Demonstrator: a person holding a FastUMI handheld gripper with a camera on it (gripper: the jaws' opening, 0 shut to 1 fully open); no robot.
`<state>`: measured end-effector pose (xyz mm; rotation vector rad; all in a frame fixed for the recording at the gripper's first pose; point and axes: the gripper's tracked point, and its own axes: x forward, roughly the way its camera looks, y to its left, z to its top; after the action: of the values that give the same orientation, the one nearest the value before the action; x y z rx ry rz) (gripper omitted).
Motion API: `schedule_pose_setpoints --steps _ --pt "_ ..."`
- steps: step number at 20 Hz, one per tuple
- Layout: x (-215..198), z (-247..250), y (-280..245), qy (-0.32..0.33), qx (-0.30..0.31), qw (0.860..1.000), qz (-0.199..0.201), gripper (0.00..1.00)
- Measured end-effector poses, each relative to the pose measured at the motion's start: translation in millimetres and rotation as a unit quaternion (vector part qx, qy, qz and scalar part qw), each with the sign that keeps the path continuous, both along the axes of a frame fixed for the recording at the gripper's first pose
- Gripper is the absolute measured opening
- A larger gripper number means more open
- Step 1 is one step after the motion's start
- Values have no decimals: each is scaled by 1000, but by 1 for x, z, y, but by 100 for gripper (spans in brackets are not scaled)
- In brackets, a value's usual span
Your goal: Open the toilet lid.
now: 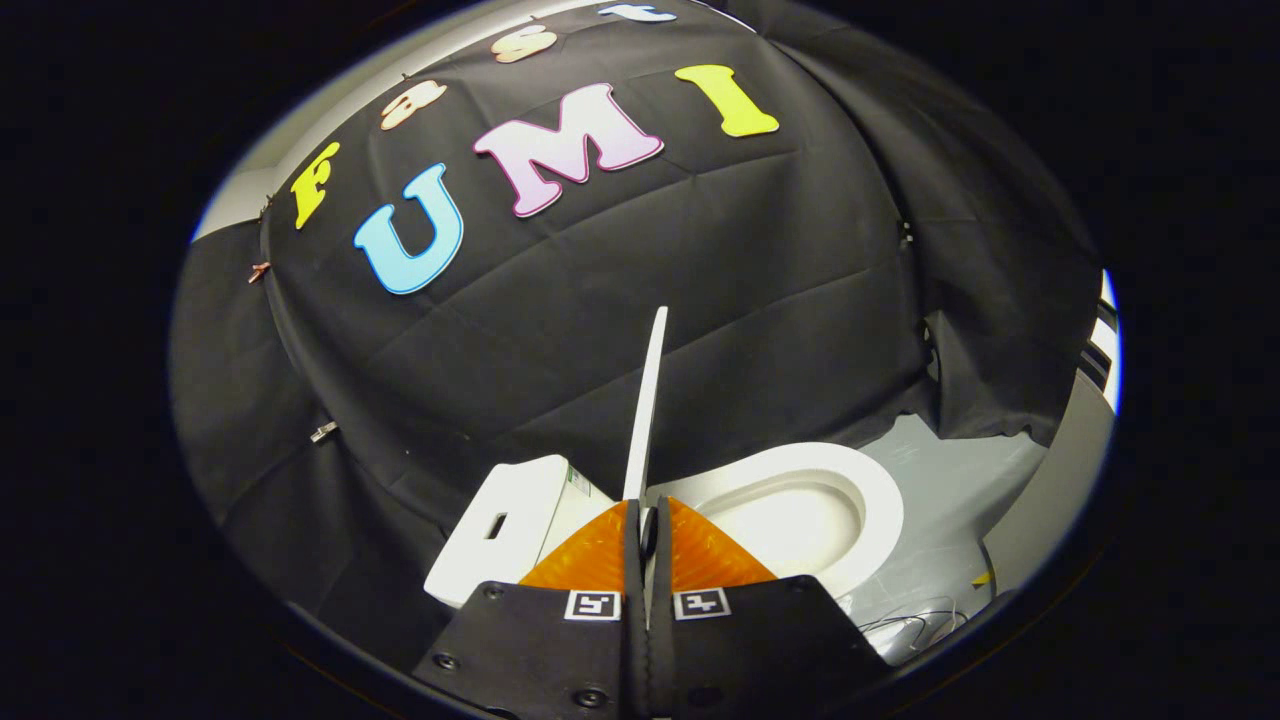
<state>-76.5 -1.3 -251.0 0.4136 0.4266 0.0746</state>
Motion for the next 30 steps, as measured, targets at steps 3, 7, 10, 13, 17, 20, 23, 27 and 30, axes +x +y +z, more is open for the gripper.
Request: schedule_pose_setpoints --steps 3,7,10,13,17,20,23,27,30 --pt "0 1 3 0 -3 1000 1 5" --pt "0 4 9 -1 -8 1000 4 5" --pt "1 5 11 -5 -16 1000 8 5" --pt "0 7 15 -9 -26 1000 9 5" --pt "2 9 19 -11 -39 999 8 5" --pt "2 7 17 -13 -63 998 13 5" --pt "3 4 18 -18 -80 997 8 5" --pt "6 5 21 -29 -101 994 5 5" --pt "8 4 22 -39 -121 992 10 5"
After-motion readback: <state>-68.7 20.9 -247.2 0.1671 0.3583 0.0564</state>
